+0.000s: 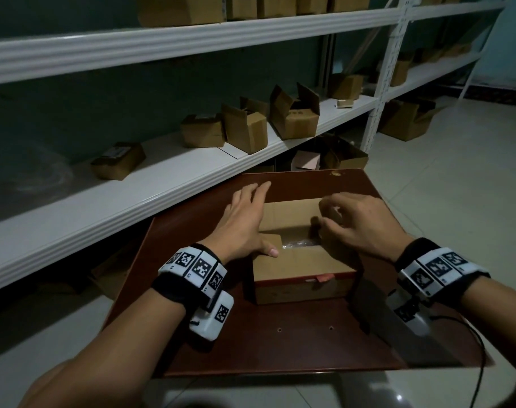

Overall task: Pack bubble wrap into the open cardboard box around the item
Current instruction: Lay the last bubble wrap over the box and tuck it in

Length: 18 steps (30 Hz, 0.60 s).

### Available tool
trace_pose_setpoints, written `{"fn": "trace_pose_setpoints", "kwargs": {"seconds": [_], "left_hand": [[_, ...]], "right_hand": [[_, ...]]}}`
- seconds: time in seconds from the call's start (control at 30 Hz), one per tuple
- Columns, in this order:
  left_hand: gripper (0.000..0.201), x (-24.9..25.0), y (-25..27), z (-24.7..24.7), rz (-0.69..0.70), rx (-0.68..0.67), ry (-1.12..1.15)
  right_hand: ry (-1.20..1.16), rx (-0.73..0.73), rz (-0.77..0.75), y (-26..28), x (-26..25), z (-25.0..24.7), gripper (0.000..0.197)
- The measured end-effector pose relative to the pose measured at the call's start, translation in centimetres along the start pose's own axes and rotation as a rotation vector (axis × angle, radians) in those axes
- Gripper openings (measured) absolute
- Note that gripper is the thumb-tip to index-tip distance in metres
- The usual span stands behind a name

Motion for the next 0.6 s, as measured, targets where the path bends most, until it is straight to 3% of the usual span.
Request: {"fn": "trace_pose_setpoints", "kwargs": {"seconds": [0.13, 0.27, 0.43, 0.6], "left_hand": [[0.140, -0.1, 0.1, 0.0, -0.016, -0.023, 0.044], [0.124, 0.3, 0.2, -0.4, 0.052, 0.023, -0.015], [0.090, 0.8, 0.7, -0.7, 0.122, 0.026, -0.016], [0.067, 1.5, 0.9, -0.6, 0.186, 0.002, -0.013]], "right_hand": [[0.003, -0.109, 0.156, -0.8, 0.6, 0.8, 0.066], [-0.020, -0.207, 0.144, -0.3, -0.1, 1.2, 0.067], [0.005, -0.058, 0.126, -0.5, 0.1, 0.0, 0.047], [0.027, 0.060, -0.008, -0.3, 0.1, -0.2, 0.051]]}}
Point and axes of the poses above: each hand's wrist, its own y-axis away from the middle knuckle, its own z-axis out of the palm, x = y × z, the point moved 6 cm from there along -y, towards the middle knuckle, and after that the axes turned 11 degrees about y, right-handed, at the moved point
